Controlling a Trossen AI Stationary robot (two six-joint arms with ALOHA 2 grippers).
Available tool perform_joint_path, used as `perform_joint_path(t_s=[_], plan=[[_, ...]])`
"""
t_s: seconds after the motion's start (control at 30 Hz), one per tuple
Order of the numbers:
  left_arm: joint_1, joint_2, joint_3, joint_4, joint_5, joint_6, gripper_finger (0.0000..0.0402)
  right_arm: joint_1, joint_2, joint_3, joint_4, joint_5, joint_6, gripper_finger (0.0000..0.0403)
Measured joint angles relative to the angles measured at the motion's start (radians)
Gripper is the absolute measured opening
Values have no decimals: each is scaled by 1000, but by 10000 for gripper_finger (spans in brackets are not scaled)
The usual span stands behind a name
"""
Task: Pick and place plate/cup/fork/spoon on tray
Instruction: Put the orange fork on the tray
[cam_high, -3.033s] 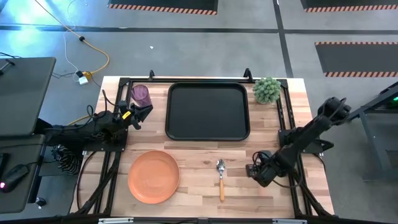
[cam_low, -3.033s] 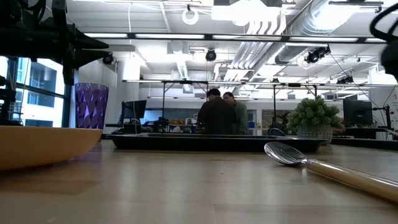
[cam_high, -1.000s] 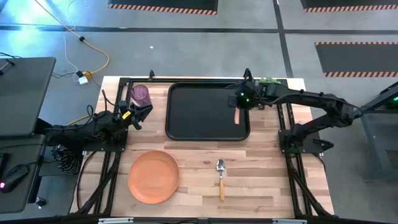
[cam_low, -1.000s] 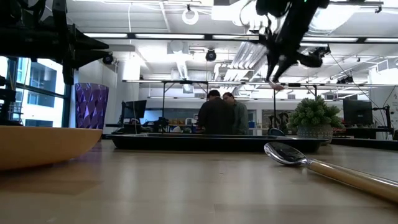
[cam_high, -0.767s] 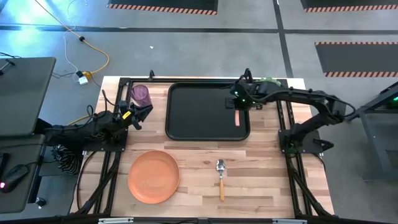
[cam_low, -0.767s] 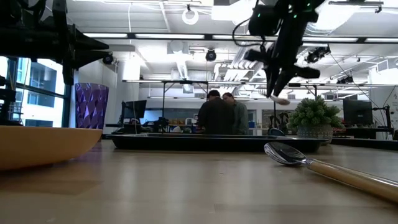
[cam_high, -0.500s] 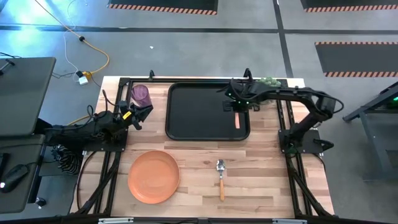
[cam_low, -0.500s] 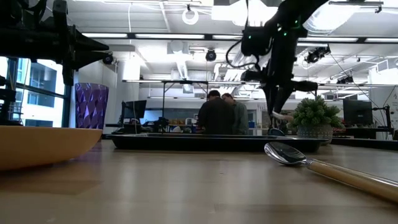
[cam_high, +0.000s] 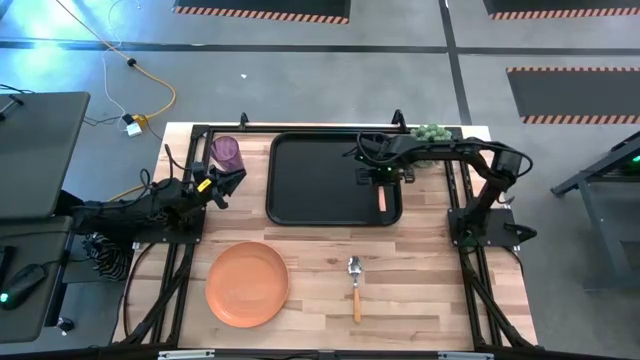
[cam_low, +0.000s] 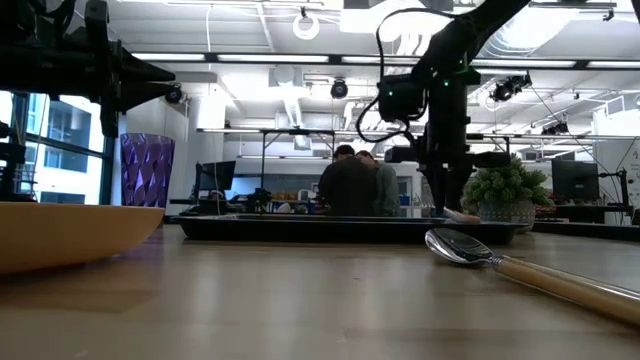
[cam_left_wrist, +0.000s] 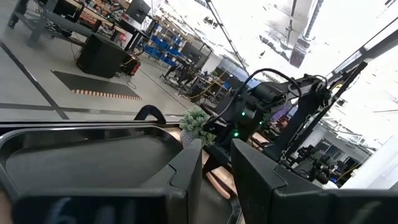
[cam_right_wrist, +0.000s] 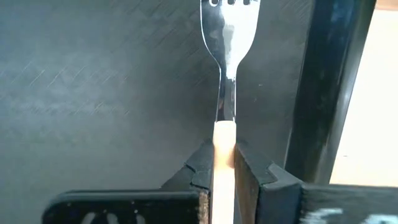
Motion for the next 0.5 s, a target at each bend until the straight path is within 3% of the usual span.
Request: perform_joint_path(t_s=[0.5], plan=[[0,0,0,0,0,0,76,-6,62,0,20,13,-1,17]])
